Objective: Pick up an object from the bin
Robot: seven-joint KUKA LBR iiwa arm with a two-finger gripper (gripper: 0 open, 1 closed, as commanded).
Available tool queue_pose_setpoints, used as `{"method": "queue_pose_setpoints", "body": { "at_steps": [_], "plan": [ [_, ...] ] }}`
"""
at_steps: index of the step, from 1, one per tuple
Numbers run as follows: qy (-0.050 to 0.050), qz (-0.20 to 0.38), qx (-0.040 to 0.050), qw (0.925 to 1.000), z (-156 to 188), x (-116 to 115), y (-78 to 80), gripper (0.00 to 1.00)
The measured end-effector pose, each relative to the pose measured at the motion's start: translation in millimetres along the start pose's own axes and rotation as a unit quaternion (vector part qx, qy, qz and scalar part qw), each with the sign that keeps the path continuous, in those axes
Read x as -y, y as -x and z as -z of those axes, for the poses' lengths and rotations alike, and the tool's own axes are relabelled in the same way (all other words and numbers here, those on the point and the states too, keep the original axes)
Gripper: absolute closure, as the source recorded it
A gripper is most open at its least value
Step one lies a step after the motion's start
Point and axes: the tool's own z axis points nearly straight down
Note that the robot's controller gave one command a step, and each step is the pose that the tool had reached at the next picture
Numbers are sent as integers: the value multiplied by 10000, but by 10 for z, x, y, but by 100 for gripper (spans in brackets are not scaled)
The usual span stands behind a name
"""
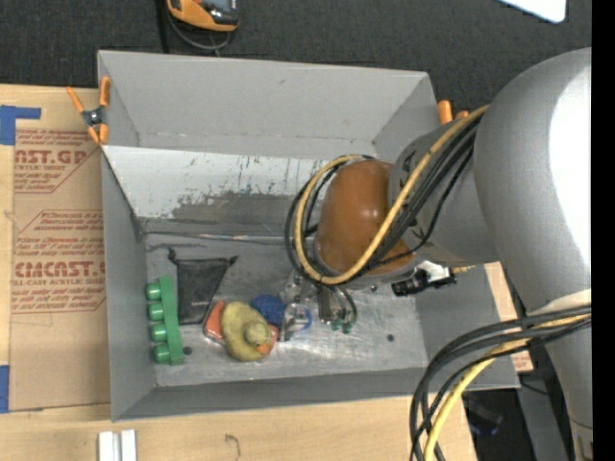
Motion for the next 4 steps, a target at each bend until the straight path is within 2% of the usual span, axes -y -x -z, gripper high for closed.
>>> {"method": "queue_pose_setpoints", "body": {
  "at_steps": [2, 4],
  "plan": [
    [-2, 0, -14, 10000, 16, 0, -1, 100],
    [-21, 4, -119, 9999, 208, 4, -39, 100]
  ]
}}
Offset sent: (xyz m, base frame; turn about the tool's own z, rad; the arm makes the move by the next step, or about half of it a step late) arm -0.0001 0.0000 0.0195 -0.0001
